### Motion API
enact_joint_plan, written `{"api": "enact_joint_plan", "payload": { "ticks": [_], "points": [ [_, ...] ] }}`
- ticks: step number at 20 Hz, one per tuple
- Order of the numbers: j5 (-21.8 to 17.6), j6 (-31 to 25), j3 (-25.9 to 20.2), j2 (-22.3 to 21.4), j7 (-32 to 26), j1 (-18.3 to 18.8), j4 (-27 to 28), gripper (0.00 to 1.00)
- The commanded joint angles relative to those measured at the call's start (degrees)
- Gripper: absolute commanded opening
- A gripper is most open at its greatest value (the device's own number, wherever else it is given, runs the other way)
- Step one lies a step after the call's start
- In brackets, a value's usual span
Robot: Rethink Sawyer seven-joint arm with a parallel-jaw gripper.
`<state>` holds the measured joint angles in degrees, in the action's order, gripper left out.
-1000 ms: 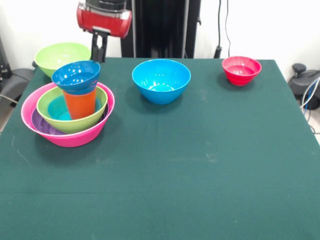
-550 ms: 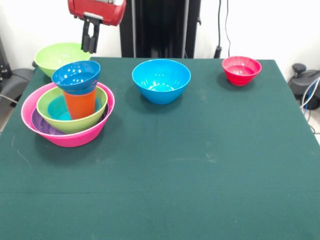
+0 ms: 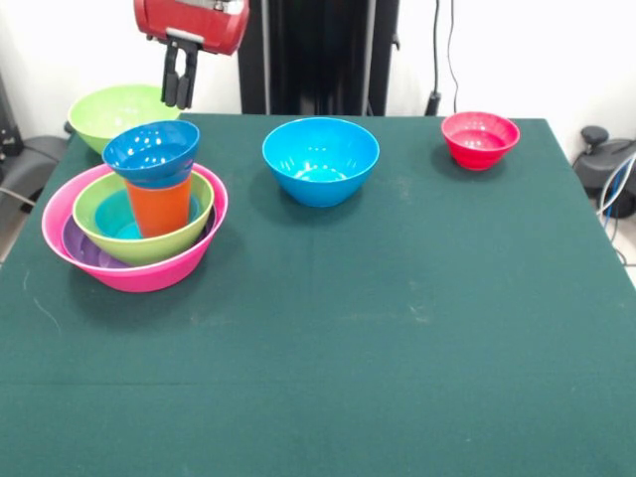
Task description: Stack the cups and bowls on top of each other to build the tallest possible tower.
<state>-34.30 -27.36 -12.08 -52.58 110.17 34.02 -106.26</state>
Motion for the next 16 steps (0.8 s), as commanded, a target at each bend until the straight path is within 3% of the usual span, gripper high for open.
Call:
{"api": "enact_joint_plan", "payload": {
  "ticks": [1,16],
  "points": [
    [-1.7,-1.1,-5.2,4.7,-5.1,-0.4,-1.8,0.00],
    [-2.6,1.8,-5.3,8.4,-3.8,-0.9,0.0,0.00]
  ]
}}
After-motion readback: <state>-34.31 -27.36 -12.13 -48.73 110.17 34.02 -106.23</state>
